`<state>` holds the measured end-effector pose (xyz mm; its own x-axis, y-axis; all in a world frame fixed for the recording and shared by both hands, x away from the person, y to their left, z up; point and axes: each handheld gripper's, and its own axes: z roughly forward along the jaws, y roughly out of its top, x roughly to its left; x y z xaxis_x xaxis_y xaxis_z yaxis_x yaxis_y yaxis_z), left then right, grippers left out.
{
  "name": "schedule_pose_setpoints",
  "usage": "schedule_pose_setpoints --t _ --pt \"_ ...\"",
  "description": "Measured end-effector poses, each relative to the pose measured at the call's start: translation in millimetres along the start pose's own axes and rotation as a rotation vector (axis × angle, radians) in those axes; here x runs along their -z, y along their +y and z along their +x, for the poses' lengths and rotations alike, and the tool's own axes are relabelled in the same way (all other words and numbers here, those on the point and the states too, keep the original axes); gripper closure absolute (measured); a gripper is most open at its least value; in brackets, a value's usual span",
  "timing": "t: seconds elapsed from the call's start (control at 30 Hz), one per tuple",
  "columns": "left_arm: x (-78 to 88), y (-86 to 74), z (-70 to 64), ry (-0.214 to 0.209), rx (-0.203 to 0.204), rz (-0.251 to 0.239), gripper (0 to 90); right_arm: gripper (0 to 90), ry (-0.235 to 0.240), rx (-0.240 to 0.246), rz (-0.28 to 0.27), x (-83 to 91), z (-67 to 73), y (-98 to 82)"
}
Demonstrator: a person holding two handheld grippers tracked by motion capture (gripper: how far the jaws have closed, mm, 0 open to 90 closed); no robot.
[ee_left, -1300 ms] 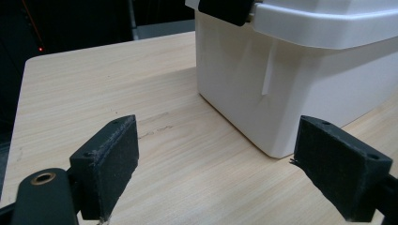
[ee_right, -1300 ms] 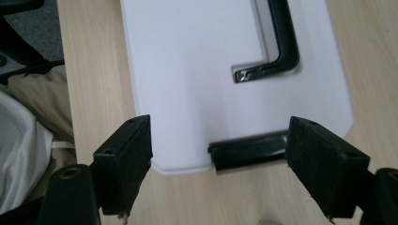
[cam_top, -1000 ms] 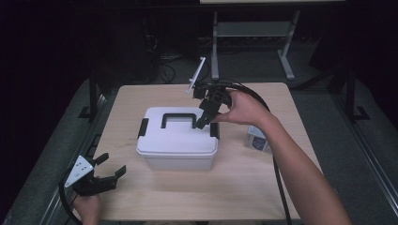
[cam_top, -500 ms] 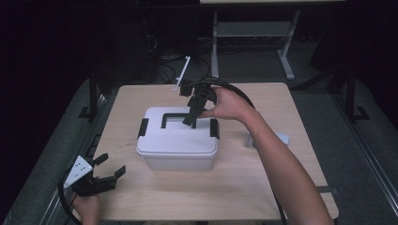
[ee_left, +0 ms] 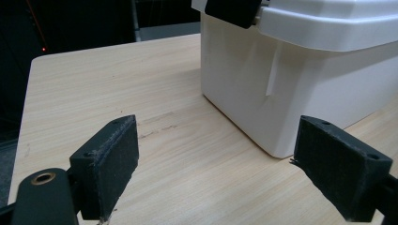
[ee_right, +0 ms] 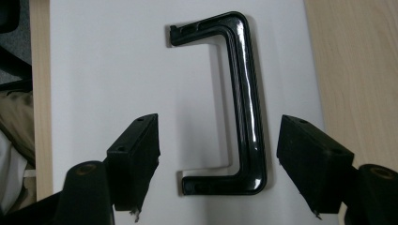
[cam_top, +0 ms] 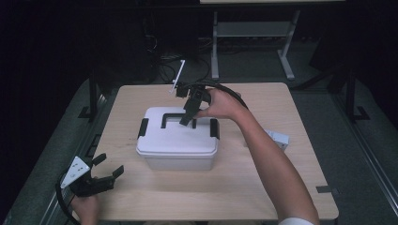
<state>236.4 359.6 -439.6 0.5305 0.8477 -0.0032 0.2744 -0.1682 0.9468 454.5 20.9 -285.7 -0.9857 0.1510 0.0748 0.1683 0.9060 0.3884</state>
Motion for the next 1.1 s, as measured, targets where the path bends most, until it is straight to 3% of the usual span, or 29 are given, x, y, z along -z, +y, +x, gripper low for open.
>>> schedule_pose_setpoints --t 0.47,0.67,1.1 --pt "0.2 0.3 1.3 0.001 0.0 -0.001 13.5 39.6 0.035 -0.014 0.02 -11.7 -10.4 0.3" --pt "0.4 0.3 1.6 0.002 0.005 -0.004 13.4 45.3 0.057 0.002 0.016 -11.0 -11.6 1.5" --pt "0.5 0.5 2.2 0.003 0.001 -0.007 13.4 44.9 0.053 -0.002 0.022 -8.5 -12.6 2.8"
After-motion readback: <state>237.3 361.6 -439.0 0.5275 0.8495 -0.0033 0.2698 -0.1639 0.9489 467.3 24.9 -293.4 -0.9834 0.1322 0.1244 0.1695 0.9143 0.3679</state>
